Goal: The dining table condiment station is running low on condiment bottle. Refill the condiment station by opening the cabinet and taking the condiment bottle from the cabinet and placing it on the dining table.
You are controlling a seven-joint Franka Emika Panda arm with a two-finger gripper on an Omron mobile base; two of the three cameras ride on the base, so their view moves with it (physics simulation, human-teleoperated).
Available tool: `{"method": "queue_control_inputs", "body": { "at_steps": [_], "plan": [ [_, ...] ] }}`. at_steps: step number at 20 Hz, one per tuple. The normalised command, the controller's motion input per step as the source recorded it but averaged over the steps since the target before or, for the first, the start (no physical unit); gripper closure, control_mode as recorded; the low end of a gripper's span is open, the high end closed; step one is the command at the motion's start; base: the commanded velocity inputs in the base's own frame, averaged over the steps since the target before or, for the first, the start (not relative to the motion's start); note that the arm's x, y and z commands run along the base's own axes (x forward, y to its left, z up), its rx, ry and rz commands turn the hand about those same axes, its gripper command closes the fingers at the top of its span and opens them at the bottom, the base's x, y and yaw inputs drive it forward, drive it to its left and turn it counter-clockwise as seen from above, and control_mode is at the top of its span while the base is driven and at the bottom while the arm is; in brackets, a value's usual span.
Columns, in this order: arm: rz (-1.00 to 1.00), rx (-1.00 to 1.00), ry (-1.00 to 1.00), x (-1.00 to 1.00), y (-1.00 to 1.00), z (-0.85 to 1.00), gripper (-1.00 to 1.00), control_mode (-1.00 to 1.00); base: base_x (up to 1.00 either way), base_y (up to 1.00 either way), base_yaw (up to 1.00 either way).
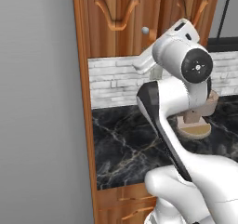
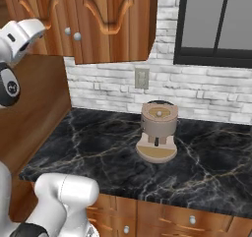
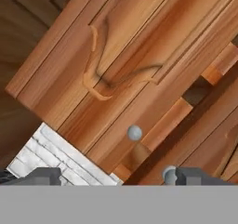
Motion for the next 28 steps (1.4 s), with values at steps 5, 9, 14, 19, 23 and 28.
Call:
{"method": "queue_control_inputs", "body": {
  "at_steps": [5, 9, 14, 19, 23, 28],
  "plan": [
    [-0.1, -0.21, 0.18, 0.35, 0.0, -0.11, -1.0, -1.0, 0.0, 0.0, 0.0],
    [-0.01, -0.12, 0.07, 0.42, -0.01, -0.18, -1.0, -1.0, 0.0, 0.0, 0.0],
    [0.0, -0.11, 0.01, 0.44, -0.05, -0.24, -1.0, -1.0, 0.0, 0.0, 0.0],
    [-0.03, -0.07, 0.0, 0.32, -0.33, -0.07, -1.0, -1.0, 0.0, 0.0, 0.0],
    [-0.07, -0.08, 0.07, 0.45, -0.16, 0.0, -1.0, -1.0, 0.0, 0.0, 0.0],
    [-0.05, -0.09, 0.07, 0.5, 0.0, 0.0, -1.0, -1.0, 0.0, 0.0, 0.0]
  ]
}}
